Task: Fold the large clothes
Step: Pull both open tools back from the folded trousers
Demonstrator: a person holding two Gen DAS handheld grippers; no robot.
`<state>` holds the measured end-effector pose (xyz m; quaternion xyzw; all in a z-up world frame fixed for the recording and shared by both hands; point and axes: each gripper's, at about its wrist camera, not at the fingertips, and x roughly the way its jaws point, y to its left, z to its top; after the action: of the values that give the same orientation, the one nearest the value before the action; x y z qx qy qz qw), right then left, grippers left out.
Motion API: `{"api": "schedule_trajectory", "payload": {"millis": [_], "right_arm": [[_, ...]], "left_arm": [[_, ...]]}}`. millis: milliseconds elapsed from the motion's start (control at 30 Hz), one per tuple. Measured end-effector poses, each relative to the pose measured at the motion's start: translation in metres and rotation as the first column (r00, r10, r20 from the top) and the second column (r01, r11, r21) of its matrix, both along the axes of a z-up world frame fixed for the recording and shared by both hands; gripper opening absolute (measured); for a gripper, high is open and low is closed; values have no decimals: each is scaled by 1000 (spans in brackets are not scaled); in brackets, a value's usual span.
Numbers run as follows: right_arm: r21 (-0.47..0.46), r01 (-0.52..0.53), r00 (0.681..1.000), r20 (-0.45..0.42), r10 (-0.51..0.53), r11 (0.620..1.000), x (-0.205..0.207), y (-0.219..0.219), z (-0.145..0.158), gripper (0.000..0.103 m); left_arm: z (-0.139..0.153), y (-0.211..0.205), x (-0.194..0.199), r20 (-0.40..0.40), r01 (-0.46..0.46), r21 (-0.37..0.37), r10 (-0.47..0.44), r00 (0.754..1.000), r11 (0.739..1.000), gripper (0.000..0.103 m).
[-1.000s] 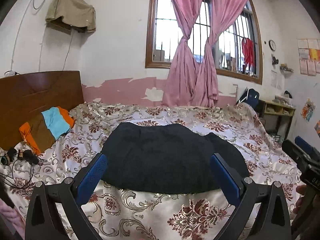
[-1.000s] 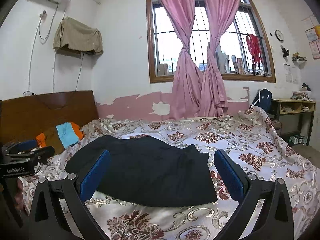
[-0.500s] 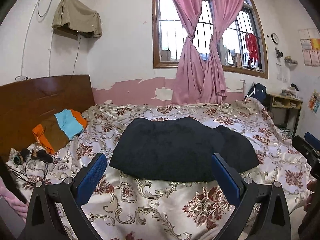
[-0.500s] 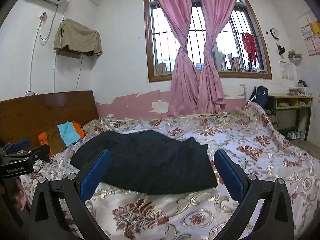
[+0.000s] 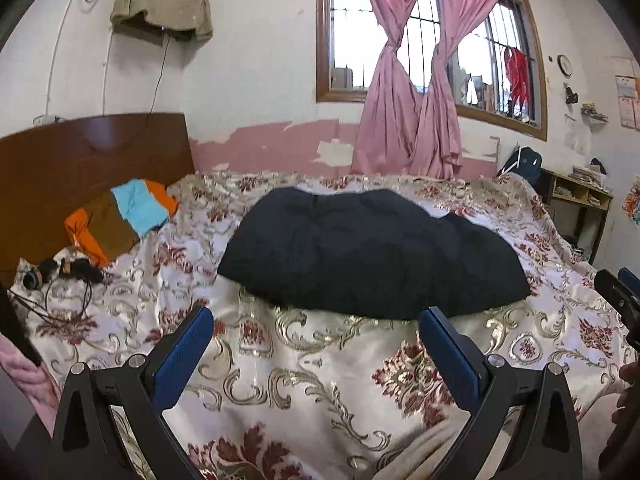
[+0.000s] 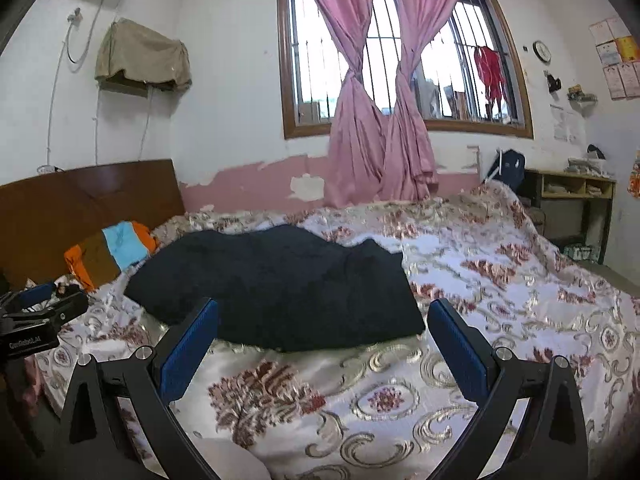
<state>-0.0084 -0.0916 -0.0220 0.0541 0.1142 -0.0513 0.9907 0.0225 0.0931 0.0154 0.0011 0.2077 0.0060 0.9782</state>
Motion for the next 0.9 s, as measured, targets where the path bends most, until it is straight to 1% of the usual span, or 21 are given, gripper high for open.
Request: {"api": "schedule_trajectory", "payload": {"millis": [100,233,333,600,900], "right_arm": [[-3,-5,1000,-19,5,1000,4,0,-8,102],[-14,-14,999,-35,14,1000,8,2,-17,102],[-1,-19,999,-47,19,1000,10,0,-24,102],[12,-11,997,-76,12,1000,15,-6,-37,102],[22,-2,996,-94,4,1000,20,-10,-42,102]], "left_arm": [[-8,4,3,-12,-10,5,10,1000,1000,103],[-16,7,4,-9,-15,10,15,1000,1000,103],[-20,6,7,-15,-18,23,18,1000,1000,103],[-24,3,9,-17,-7,39,7,1000,999,103],[-24,0,9,-17,-2,53,2,1000,999,103]]}}
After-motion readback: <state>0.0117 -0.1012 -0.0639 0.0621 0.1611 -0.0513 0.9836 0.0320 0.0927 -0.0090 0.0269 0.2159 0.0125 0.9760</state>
